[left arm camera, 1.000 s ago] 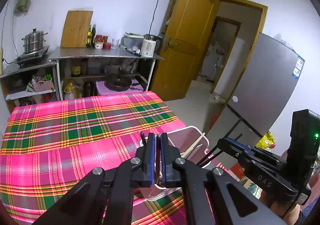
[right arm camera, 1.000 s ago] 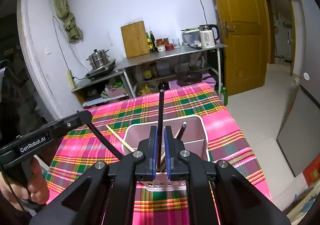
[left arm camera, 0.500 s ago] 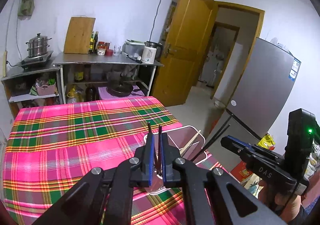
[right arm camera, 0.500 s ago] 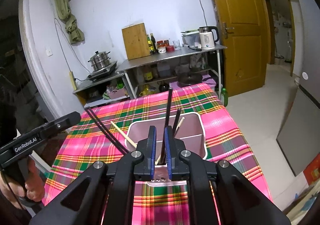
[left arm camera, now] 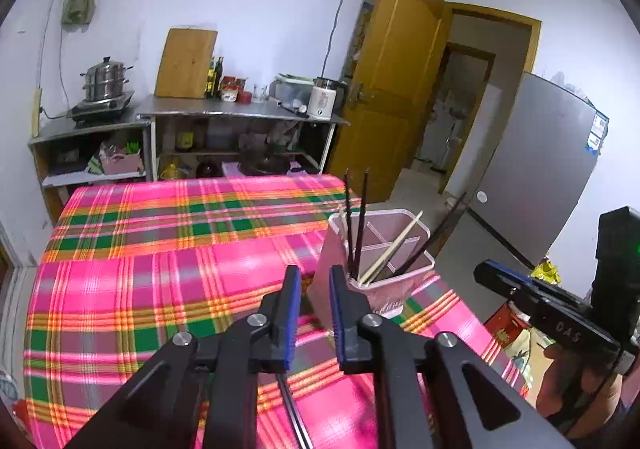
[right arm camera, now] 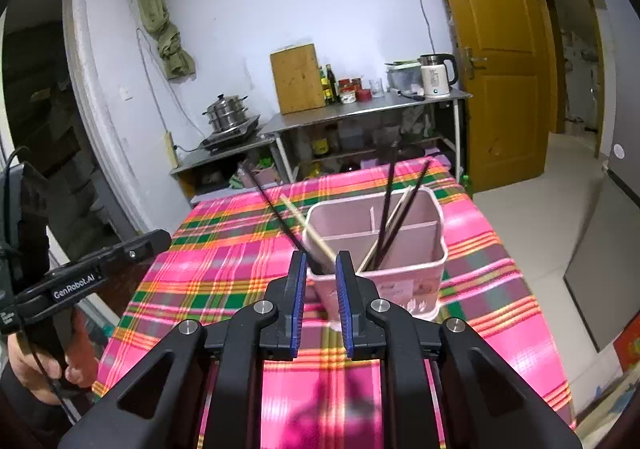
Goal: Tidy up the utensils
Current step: 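Move both tools back toward the last black chopstick on the cloth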
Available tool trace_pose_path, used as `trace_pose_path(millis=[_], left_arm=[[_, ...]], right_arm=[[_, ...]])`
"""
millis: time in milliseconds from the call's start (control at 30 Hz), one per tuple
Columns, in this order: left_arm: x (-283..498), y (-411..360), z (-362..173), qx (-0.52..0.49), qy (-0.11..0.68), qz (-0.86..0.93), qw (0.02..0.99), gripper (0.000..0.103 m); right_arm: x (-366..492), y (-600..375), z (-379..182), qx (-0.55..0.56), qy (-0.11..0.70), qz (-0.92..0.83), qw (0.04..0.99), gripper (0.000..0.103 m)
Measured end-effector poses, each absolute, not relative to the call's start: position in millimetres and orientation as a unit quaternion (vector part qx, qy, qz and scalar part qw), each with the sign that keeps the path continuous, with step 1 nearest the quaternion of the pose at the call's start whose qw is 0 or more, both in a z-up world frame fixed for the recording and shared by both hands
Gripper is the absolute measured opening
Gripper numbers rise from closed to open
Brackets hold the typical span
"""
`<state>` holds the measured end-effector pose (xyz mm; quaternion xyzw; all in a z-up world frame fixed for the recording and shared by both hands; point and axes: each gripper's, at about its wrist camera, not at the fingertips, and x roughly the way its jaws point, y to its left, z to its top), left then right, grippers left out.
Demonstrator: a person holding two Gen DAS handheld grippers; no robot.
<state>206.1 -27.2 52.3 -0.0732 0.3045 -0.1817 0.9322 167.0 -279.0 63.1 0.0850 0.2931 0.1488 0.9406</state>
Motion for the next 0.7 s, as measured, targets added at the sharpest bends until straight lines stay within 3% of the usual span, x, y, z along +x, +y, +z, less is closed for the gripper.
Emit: trace_pose_path(millis=[700], left_arm=[[189.0,-8.3,-34.6,-0.084,0.384,-0.155,0.906,0.016]], right_arm=[[150.3,-249.0,17.5,0.073,0.34,0.179,0.92,0.016]])
